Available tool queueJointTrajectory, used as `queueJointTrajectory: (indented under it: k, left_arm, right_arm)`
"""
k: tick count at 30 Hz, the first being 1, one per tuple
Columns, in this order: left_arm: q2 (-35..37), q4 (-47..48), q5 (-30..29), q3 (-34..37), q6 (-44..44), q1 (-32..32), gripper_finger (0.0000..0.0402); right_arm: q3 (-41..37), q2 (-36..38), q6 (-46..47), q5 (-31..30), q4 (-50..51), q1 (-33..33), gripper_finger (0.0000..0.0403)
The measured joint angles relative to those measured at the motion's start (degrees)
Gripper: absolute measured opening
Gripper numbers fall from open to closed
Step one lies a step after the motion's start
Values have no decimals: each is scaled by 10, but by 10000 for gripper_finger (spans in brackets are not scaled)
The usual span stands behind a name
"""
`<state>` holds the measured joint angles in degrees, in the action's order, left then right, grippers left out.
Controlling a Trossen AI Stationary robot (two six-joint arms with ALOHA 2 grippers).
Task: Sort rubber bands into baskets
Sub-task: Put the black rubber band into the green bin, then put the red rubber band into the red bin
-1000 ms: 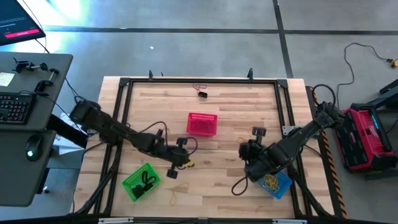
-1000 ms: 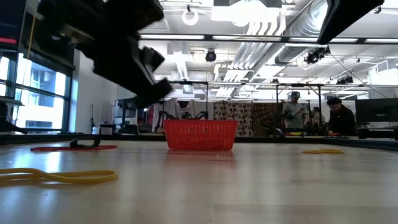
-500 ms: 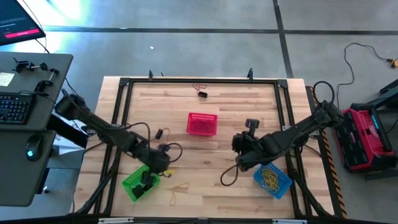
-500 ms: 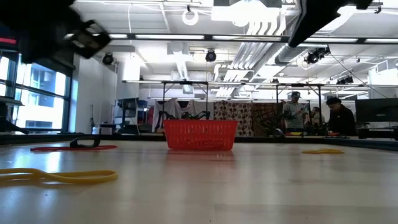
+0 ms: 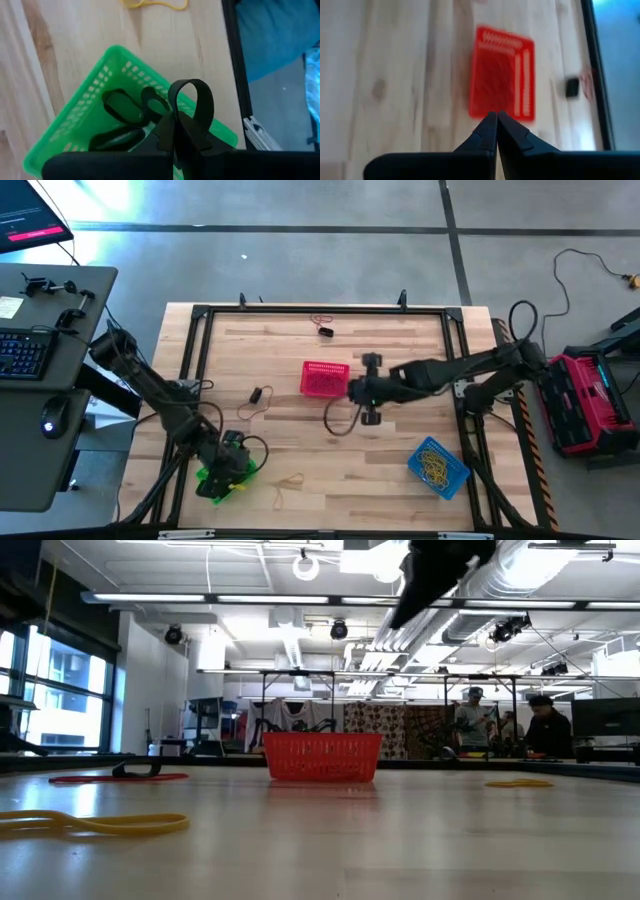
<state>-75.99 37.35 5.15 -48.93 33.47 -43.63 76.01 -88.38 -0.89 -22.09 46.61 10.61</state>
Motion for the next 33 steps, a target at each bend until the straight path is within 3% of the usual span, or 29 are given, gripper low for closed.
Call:
queueJointTrajectory:
  k: [3,8,16,23,33]
  left_arm:
    - [1,2,-21,9,25,-19,0]
    - [0,-13,-55,40,63,-43,0]
    - [0,-8,-62,62,95,-38,0]
    - [-6,-15,-67,62,100,-17,10]
    - [-11,-14,-43,62,112,-5,79]
  right_arm:
    - [-22,2,-40,41,-75,-22,0]
    - [-142,10,-48,103,-227,-46,0]
    - [-304,11,34,102,-430,-43,0]
    - [-328,11,43,40,-448,0,0]
    - [-328,12,45,19,-447,16,0]
